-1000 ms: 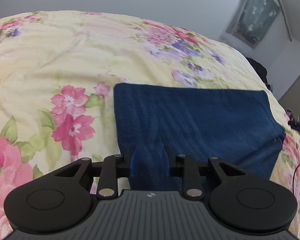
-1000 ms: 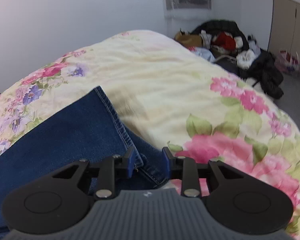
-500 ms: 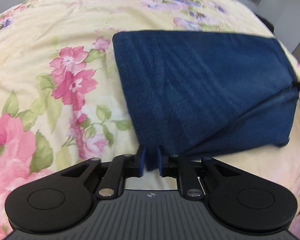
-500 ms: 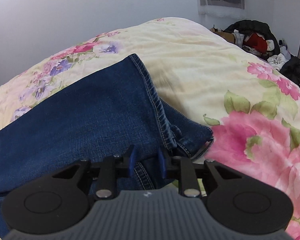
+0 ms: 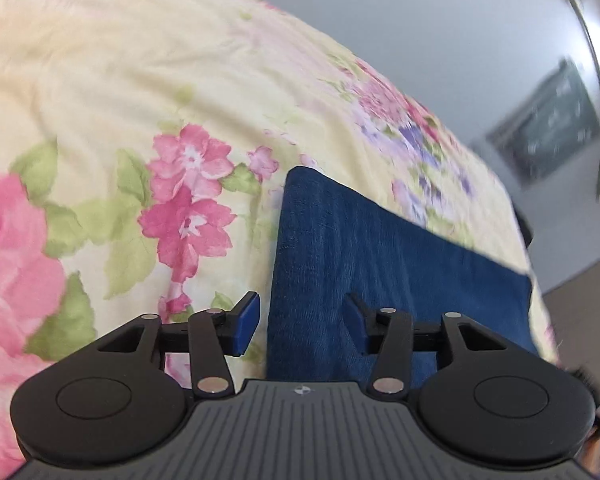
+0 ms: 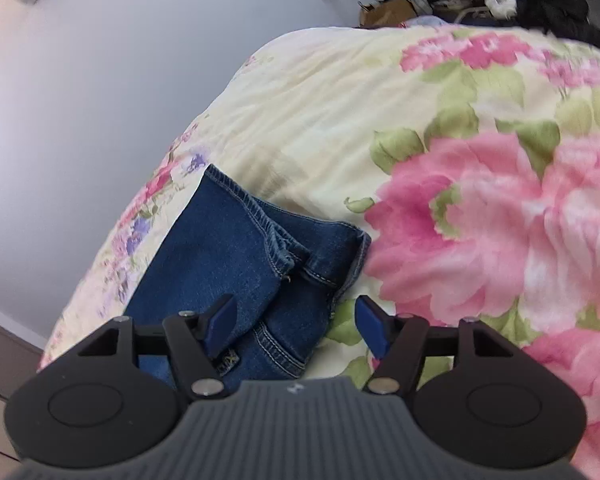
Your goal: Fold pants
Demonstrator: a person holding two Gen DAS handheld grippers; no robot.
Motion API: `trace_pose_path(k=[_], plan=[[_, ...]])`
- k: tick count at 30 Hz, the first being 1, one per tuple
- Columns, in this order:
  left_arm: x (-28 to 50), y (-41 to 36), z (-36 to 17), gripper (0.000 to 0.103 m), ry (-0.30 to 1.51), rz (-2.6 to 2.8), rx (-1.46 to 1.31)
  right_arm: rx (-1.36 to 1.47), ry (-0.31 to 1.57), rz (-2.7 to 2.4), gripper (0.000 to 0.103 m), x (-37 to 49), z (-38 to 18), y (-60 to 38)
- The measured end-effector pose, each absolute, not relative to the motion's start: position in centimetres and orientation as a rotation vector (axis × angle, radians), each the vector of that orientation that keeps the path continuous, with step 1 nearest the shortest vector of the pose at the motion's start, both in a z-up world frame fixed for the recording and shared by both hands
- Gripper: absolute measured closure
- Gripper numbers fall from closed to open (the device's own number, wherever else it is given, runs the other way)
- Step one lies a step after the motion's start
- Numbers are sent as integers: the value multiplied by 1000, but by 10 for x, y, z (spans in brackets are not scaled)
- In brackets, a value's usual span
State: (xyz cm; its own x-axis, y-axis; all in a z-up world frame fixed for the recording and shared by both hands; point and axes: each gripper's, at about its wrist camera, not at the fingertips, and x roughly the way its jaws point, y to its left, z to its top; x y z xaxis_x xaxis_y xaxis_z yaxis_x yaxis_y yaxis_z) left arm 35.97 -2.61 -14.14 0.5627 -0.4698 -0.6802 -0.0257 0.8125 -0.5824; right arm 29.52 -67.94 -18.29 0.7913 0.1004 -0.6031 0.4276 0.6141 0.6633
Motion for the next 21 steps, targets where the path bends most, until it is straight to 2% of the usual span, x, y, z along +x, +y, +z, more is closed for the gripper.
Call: trace_pose_path(k=[5,10,11,12,14,17,21], plan=[[375,-16,-173,47,970,-256,-739,1071,589,-196,39,310,-213,-692],[385,-14,-199,47,988,-324,-824,1076,571,-166,41,331,-224,-693],[386,-14,-202,51,985,-332,-840,1063,577,-168,42,335,-224,-692],[387,-15,-203,61,985,-330,-844,1045,584,-171,43,340,-224,-690],[387,-19,-201,76,985,-335,-838,1002,598,-194,56,346,-222,-686],[386,-31,-184,92,970,-318,-722,940,606,-209,70,349,-214,-685],[386,-36,-153,96,933,-308,-642,797,608,-214,81,352,-184,-671]])
